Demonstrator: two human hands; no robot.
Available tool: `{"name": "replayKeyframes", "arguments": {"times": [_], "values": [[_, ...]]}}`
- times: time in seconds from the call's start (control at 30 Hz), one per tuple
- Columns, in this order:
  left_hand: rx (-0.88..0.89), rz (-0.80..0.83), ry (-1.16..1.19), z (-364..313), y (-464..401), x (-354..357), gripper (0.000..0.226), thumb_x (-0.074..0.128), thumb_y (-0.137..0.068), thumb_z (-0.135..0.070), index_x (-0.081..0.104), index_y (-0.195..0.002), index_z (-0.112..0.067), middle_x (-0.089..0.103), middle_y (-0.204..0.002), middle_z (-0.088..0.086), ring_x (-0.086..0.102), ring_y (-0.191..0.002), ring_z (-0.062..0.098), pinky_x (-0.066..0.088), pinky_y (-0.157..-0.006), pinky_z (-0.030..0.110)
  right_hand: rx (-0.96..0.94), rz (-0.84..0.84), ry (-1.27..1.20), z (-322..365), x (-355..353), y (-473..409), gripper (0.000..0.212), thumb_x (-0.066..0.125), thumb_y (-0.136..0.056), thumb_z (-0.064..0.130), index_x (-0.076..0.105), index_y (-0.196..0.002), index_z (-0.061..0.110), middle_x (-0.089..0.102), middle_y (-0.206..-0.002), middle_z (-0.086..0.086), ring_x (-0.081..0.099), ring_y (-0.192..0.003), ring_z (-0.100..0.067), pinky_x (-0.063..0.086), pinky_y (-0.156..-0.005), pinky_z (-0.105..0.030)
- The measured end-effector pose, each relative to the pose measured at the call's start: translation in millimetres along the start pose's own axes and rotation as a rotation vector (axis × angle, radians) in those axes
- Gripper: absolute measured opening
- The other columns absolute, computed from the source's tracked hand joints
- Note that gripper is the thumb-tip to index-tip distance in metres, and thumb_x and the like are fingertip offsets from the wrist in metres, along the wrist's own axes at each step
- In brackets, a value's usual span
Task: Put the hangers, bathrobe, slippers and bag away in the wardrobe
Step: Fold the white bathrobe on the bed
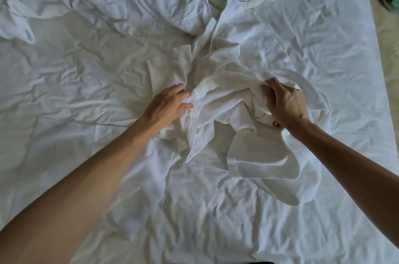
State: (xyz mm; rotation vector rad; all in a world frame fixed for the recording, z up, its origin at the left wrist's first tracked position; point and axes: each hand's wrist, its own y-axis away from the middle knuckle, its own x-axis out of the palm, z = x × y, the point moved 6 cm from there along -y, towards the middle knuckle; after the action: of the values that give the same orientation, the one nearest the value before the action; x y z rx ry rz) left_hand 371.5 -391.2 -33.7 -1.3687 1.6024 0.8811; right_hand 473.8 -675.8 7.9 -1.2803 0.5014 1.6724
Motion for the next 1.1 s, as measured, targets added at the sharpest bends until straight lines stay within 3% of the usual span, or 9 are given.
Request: {"name": "replayKeyframes", "arguments": {"times": [0.07, 0.2, 0.33, 0.5, 0.6, 0.7, 0.77, 0.93, 1.1], "values": [[-0.019, 0.001, 0.002, -0.6, 7.5, -2.5, 0.024, 0.075, -0.088, -0.024, 0.06, -0.093, -0.005, 0.057, -0.092, 0.005, 0.056, -0.079, 0.023, 0.05, -0.063, 0.037, 0.0, 0.028, -0.038, -7.8, -0.8, -0.4, 0.028, 0.046, -0.103, 0.031, 0.064, -0.095, 0.01, 0.065, -0.072, -0.008, 0.06, -0.061, -0.035, 0.045, -0.053, -0.035], [-0.091, 0.065, 0.061, 2.3, 20.8, -7.0, 0.019, 0.068, -0.087, -0.001, 0.057, -0.101, -0.007, 0.059, -0.097, 0.006, 0.058, -0.087, 0.029, 0.051, -0.073, 0.045, -0.05, 0.072, -0.081, -21.2, -10.6, 0.5, 0.03, 0.052, -0.101, 0.036, 0.07, -0.1, 0.012, 0.071, -0.086, -0.006, 0.067, -0.074, -0.031, 0.051, -0.06, -0.038], [-0.251, -0.041, 0.153, -8.3, 25.4, -39.6, 0.012, 0.067, -0.093, -0.012, 0.06, -0.1, -0.006, 0.064, -0.094, 0.006, 0.06, -0.078, 0.028, 0.047, -0.069, 0.038, -0.112, 0.125, -0.02, -16.9, -36.9, 10.5, 0.042, 0.055, -0.094, 0.047, 0.073, -0.092, 0.009, 0.067, -0.08, -0.003, 0.064, -0.063, -0.032, 0.046, -0.051, -0.031], [-0.307, -0.116, 0.223, -41.5, 13.4, -105.2, 0.015, 0.067, -0.096, -0.019, 0.064, -0.093, -0.005, 0.065, -0.077, 0.004, 0.058, -0.069, 0.023, 0.042, -0.063, 0.031, -0.027, 0.006, -0.003, -3.1, -112.4, -4.9, 0.04, 0.052, -0.098, 0.042, 0.068, -0.087, 0.007, 0.067, -0.076, -0.006, 0.063, -0.063, -0.034, 0.047, -0.051, -0.035], [-0.312, -0.134, 0.208, -54.6, -0.4, -157.7, 0.027, 0.065, -0.097, -0.02, 0.059, -0.075, -0.007, 0.05, -0.066, -0.005, 0.053, -0.063, 0.025, 0.03, -0.061, 0.028, 0.009, -0.05, 0.008, 8.9, -172.3, -25.6, 0.043, 0.048, -0.097, 0.043, 0.066, -0.083, 0.007, 0.066, -0.072, -0.009, 0.062, -0.063, -0.036, 0.045, -0.053, -0.035], [-0.297, -0.185, 0.194, -74.9, -20.1, -225.0, 0.035, 0.065, -0.097, -0.022, 0.047, -0.069, -0.014, 0.041, -0.06, -0.011, 0.047, -0.057, 0.018, 0.028, -0.057, 0.027, 0.033, -0.126, 0.013, 14.4, -234.3, -54.3, 0.05, 0.043, -0.099, 0.049, 0.061, -0.075, 0.01, 0.061, -0.067, -0.008, 0.059, -0.061, -0.037, 0.046, -0.052, -0.038], [-0.272, -0.232, 0.171, -96.2, -35.0, -273.2, 0.036, 0.063, -0.099, -0.024, 0.047, -0.069, -0.013, 0.046, -0.06, -0.007, 0.048, -0.056, 0.017, 0.032, -0.057, 0.028, 0.045, -0.205, -0.001, 22.4, -277.3, -77.1, 0.05, 0.043, -0.099, 0.05, 0.055, -0.069, 0.012, 0.057, -0.065, -0.008, 0.057, -0.06, -0.036, 0.047, -0.052, -0.04], [-0.294, -0.419, -0.098, -153.9, -63.3, -397.9, 0.032, 0.048, -0.105, -0.032, 0.063, -0.097, -0.005, 0.072, -0.087, 0.02, 0.066, -0.081, 0.04, 0.046, -0.066, 0.041, 0.102, -0.416, 0.046, 62.0, -391.8, -121.7, 0.051, 0.044, -0.093, 0.048, 0.059, -0.068, 0.006, 0.063, -0.07, -0.019, 0.061, -0.065, -0.041, 0.048, -0.056, -0.041], [-0.275, -0.666, -0.281, -204.8, -71.3, -514.9, 0.024, 0.047, -0.105, -0.029, 0.06, -0.101, -0.009, 0.071, -0.088, 0.022, 0.065, -0.086, 0.046, 0.033, -0.063, 0.039, 0.129, -0.485, 0.282, 100.1, -497.7, -144.5, 0.051, 0.046, -0.099, 0.052, 0.069, -0.087, 0.008, 0.067, -0.079, -0.028, 0.064, -0.071, -0.048, 0.045, -0.064, -0.041]]}}
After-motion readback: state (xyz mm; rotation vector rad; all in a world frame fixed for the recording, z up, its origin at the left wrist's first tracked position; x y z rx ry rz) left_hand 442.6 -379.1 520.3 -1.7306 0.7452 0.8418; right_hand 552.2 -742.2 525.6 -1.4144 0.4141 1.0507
